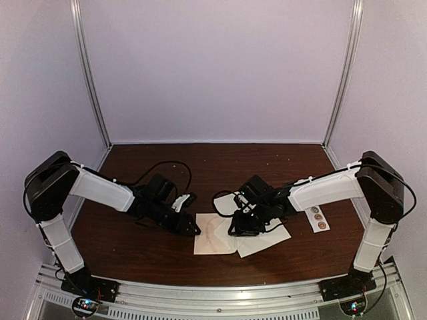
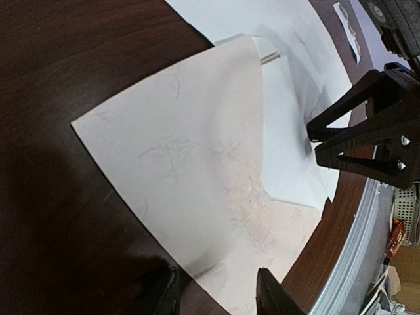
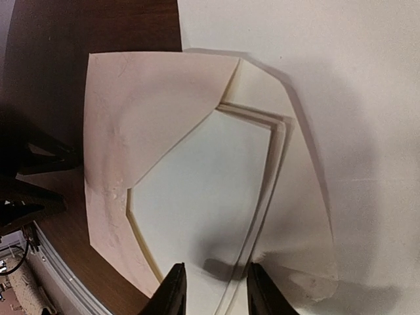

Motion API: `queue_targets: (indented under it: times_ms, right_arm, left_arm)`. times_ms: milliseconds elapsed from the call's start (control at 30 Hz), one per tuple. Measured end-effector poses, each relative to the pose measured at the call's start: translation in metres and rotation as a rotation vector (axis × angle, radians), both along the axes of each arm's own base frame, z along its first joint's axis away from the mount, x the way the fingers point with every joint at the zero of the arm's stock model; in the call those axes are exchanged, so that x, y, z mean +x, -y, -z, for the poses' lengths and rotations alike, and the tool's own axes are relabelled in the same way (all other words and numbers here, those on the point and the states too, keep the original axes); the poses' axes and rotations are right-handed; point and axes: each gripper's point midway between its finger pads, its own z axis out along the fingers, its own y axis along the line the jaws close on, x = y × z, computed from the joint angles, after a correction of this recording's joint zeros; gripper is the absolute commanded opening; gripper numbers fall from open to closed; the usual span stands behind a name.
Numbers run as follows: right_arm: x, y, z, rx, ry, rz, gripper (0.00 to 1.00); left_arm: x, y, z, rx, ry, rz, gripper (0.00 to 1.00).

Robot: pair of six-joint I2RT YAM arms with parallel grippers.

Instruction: Place the letter into the envelope and seal it

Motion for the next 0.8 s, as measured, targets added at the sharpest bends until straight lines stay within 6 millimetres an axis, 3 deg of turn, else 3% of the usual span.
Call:
queue_targets:
  times_ms: [800]
  right_arm:
    - [0.002, -0.012, 0.002, 0.049, -0.001, -0.016, 0.31]
  left_arm:
    - [0.001, 0.007, 0.0, -0.033, 0.01, 0.016, 0.39]
